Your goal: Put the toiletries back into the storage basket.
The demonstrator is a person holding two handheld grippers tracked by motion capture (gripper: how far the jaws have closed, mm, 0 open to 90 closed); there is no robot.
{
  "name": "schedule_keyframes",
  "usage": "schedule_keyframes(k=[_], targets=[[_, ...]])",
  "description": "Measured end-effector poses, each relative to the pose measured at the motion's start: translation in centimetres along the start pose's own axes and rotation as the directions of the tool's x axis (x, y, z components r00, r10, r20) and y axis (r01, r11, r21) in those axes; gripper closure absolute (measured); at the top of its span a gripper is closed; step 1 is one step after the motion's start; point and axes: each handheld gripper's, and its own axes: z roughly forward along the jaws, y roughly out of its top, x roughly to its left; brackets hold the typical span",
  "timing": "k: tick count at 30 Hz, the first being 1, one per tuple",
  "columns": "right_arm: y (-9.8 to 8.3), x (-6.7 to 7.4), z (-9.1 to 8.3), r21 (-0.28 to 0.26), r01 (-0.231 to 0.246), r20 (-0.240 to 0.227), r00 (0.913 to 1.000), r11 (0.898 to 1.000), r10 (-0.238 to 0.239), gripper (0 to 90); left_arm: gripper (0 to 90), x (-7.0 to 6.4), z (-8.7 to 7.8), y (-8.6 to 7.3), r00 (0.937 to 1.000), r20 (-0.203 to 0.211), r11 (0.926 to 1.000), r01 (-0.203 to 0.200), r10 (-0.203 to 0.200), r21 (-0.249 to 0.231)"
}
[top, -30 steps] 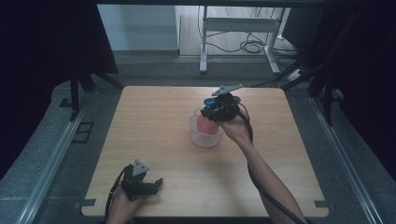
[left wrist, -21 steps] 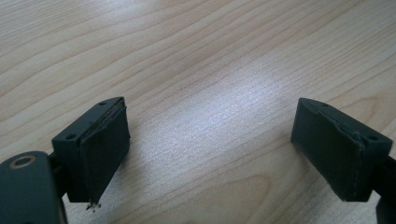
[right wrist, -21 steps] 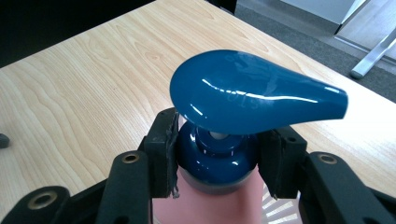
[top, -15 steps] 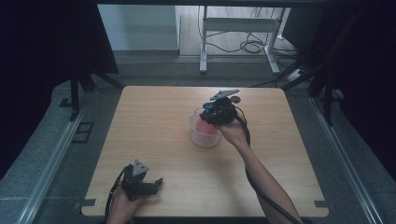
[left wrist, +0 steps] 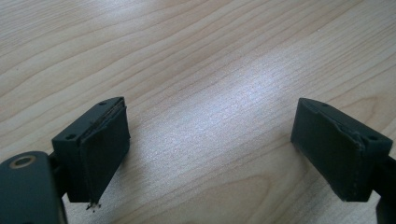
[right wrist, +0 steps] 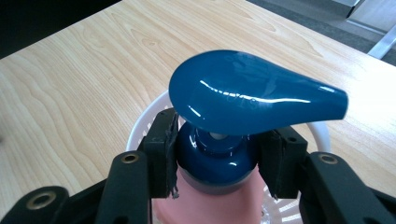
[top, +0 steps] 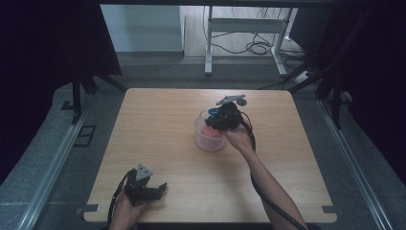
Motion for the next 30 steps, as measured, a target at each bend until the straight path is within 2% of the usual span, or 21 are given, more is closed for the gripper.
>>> schedule_keyframes(k=[7,12,15,19,30], targets=[[-0.2,-0.2,-0.2,0.004,0.001,-0.011,0.9999,1.0,-0.001,51.0,11.3,0.0,0.0,0.0,1.0,0.0,1.0,0.0,0.0,0.0],[-0.1,0.0,-0.3,-0.008,0.02,-0.021,0.9996,1.0,-0.02,46.8,11.3,0.0,0.0,0.0,1.0,0.001,1.0,0.001,-0.001,-0.001],[0.0,0.2,-0.5,-0.022,0.026,-0.024,0.9994,0.999,-0.026,43.4,11.3,0.0,0.0,0.0,1.0,0.001,1.0,0.001,-0.001,-0.001],[0.0,0.3,-0.6,-0.014,0.041,-0.018,0.999,0.999,-0.041,37.5,11.3,0.0,0.0,0.0,1.0,0.001,1.0,0.001,-0.001,-0.001],[-0.1,0.5,-1.1,-0.025,0.037,-0.009,0.9993,0.999,-0.037,21.3,11.3,0.0,0.0,0.0,1.0,0.001,1.0,0.001,-0.001,-0.001]])
